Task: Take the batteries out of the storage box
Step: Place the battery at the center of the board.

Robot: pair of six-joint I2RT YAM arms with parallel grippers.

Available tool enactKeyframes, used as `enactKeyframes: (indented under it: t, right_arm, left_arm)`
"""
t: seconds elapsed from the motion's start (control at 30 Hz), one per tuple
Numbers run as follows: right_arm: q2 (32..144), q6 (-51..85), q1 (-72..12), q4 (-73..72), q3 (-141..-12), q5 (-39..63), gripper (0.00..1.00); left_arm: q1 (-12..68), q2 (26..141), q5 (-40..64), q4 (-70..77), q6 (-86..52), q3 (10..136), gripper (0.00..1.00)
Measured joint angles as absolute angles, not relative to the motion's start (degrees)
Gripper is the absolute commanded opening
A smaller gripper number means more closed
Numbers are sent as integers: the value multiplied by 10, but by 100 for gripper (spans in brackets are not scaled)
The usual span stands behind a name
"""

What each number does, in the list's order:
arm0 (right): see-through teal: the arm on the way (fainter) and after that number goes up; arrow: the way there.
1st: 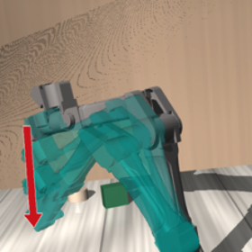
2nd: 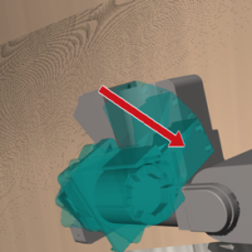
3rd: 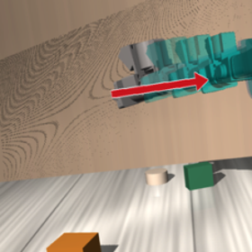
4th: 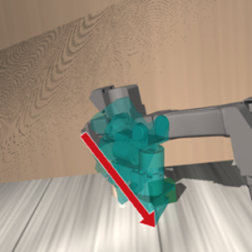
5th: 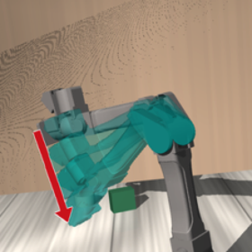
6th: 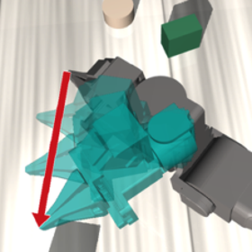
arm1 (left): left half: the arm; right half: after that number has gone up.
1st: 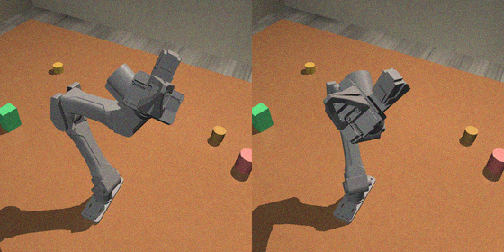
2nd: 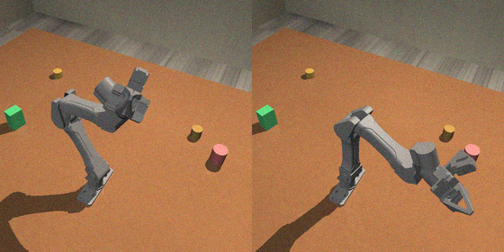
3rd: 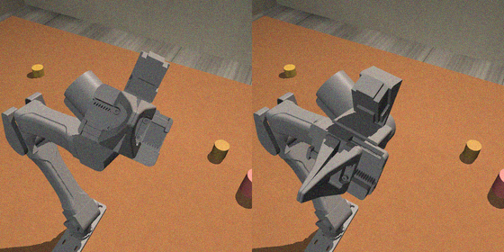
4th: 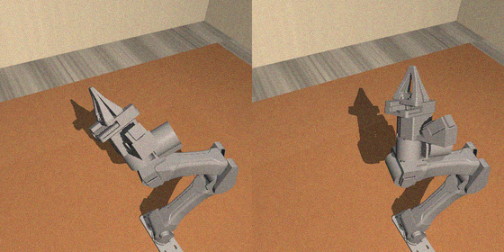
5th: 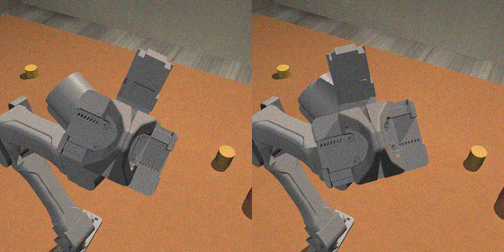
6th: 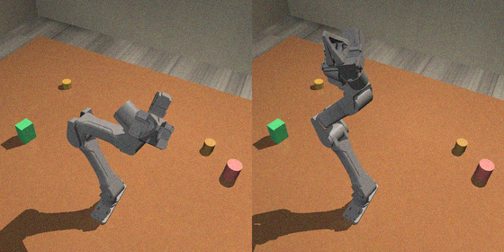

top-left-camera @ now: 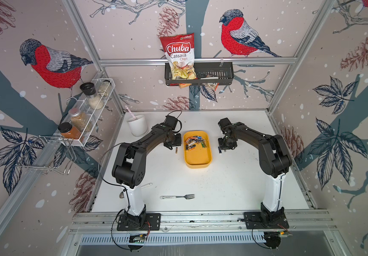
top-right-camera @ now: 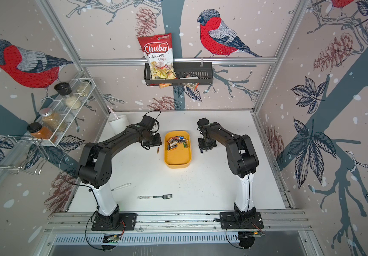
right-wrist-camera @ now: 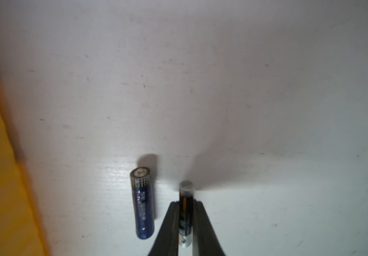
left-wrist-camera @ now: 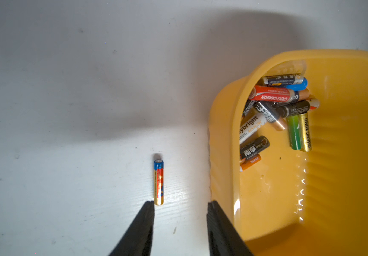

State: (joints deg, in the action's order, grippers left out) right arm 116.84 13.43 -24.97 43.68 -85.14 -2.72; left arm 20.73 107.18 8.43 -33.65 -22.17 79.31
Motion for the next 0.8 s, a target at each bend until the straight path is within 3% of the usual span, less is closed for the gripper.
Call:
enactKeyframes:
  t: [0.8]
  right_arm:
    - [1178, 134, -250, 425, -842, -25, 22]
  left_arm:
    - [207, 1072, 83, -336, -222, 790, 44]
